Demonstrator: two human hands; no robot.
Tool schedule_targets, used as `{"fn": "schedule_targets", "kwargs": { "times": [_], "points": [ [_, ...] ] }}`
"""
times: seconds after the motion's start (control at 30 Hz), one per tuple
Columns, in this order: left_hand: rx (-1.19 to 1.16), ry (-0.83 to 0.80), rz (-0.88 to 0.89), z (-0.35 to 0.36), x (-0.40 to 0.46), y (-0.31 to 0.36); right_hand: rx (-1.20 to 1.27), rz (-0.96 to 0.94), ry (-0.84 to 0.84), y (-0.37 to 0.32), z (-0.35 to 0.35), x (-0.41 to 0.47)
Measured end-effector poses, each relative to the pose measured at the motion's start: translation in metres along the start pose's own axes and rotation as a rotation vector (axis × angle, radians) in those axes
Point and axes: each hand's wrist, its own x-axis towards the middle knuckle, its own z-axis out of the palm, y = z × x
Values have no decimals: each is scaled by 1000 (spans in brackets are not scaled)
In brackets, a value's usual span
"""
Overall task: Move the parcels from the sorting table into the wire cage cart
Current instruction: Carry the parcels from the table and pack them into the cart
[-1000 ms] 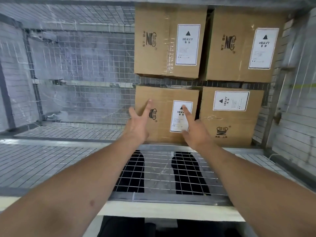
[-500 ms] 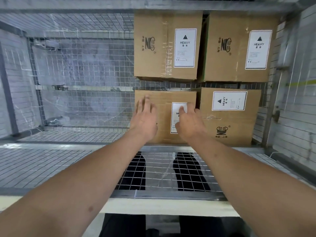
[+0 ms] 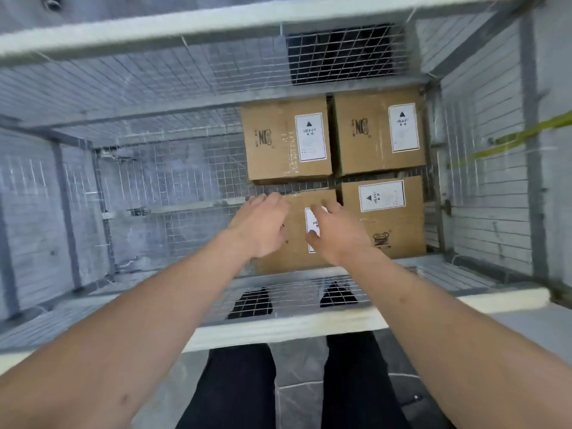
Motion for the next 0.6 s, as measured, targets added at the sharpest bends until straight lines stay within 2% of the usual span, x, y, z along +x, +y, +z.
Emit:
{"fn": "schedule_targets", "kwargs": {
  "times": [0.23,0.6],
  "points": [
    [144,48,110,-98,-77,19,46,63,101,-45,-80,-90],
    [274,257,248,-236,-206,83,26,98,420,-94,-193,-248]
  ]
}}
